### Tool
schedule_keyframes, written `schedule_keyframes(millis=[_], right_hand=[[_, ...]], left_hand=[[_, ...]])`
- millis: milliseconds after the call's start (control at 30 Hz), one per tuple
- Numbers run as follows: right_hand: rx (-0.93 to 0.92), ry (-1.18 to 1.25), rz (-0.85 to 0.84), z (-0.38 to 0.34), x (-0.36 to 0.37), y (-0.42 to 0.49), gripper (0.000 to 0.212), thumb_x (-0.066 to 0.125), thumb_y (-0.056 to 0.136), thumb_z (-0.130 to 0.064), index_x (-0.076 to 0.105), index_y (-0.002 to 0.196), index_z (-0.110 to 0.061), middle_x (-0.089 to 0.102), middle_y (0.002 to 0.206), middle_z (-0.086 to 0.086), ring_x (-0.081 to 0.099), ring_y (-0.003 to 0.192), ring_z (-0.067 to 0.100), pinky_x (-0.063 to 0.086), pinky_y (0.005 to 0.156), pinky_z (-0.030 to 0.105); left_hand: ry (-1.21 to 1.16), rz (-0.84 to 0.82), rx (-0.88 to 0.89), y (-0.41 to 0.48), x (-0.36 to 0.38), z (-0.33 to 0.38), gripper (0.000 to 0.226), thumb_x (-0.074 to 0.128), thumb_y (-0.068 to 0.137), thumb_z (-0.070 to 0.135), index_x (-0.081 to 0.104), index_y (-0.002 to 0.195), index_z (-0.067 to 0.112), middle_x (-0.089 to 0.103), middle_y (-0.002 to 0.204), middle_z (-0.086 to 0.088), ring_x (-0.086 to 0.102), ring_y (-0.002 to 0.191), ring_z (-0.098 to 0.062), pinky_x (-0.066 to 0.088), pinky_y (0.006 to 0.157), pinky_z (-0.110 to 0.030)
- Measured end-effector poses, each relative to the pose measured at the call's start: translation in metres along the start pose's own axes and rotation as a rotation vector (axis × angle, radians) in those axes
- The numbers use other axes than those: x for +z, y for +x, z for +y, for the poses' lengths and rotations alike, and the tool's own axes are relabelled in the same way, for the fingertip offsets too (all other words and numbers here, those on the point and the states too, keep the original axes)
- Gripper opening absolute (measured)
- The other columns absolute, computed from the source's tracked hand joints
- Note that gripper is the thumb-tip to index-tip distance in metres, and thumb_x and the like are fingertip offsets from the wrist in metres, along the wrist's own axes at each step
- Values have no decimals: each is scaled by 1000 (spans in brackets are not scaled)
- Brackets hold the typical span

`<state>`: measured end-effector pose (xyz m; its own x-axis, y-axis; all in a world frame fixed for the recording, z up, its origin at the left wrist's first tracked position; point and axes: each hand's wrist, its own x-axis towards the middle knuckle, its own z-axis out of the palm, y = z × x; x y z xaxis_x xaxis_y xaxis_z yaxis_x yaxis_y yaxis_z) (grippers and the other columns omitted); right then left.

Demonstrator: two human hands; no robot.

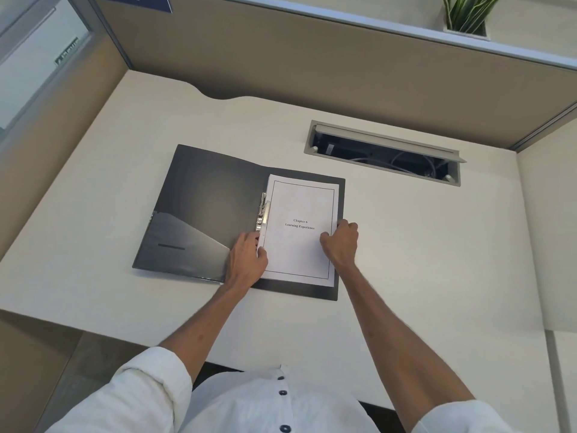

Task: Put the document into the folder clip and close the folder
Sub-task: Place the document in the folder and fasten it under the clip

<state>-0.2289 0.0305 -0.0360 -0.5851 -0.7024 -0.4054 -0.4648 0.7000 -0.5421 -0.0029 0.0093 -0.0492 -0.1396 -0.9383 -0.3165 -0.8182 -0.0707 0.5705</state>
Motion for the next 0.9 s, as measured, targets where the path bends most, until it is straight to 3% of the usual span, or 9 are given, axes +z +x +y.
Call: schedule_keyframes(millis=[433, 567, 600, 667, 767, 833, 900], right_hand=[[-46, -91, -9, 3, 4, 0, 35, 59, 103, -14, 58, 131, 7, 48, 141, 19, 50, 134, 39, 51, 102, 44], [-39, -89, 103, -1, -6, 11, 37, 60, 105, -29, 64, 122, 3, 55, 133, 18, 57, 128, 39, 49, 90, 40], [-62, -89, 151, -5, -9, 16, 38, 59, 106, -31, 65, 122, 2, 57, 132, 18, 58, 127, 38, 51, 90, 40], [-132, -82, 184, -15, -13, 27, 40, 58, 106, -31, 66, 131, -1, 59, 134, 16, 58, 129, 37, 55, 98, 44], [-295, -175, 102, -35, -14, 44, 46, 56, 107, -23, 61, 149, -6, 56, 146, 12, 52, 141, 32, 49, 112, 47], [-401, -289, 17, -49, -12, 53, 48, 55, 107, -20, 58, 154, -10, 53, 152, 9, 47, 147, 30, 45, 116, 47], [-481, -417, -62, -63, -8, 61, 50, 54, 107, -19, 54, 156, -13, 50, 156, 7, 44, 151, 29, 42, 120, 48]], left_hand=[[73, 9, 53, 0, 0, -4, 37, 58, 104, 11, 64, 140, 8, 64, 127, -13, 67, 113, -38, 59, 97, -51], [89, 108, 127, 0, -3, -12, 31, 61, 103, 18, 58, 134, 15, 63, 124, -6, 69, 107, -32, 61, 85, -44], [93, 129, 165, -1, -3, -15, 38, 64, 102, 22, 54, 138, 18, 62, 128, -3, 68, 109, -28, 62, 86, -42], [134, 133, 275, -3, -5, -23, 65, 71, 97, 35, 44, 154, 22, 57, 145, 0, 64, 124, -23, 61, 101, -41], [308, 29, 461, -5, -6, -33, 104, 70, 88, 54, 19, 174, 24, 34, 174, -2, 43, 158, -27, 38, 132, -54], [419, -59, 521, -6, -4, -34, 117, 66, 85, 60, 2, 178, 30, 16, 183, -1, 26, 170, -28, 26, 136, -62], [441, -112, 547, -6, 1, -35, 122, 67, 82, 61, -4, 177, 33, 6, 186, 0, 17, 173, -26, 21, 136, -67]])
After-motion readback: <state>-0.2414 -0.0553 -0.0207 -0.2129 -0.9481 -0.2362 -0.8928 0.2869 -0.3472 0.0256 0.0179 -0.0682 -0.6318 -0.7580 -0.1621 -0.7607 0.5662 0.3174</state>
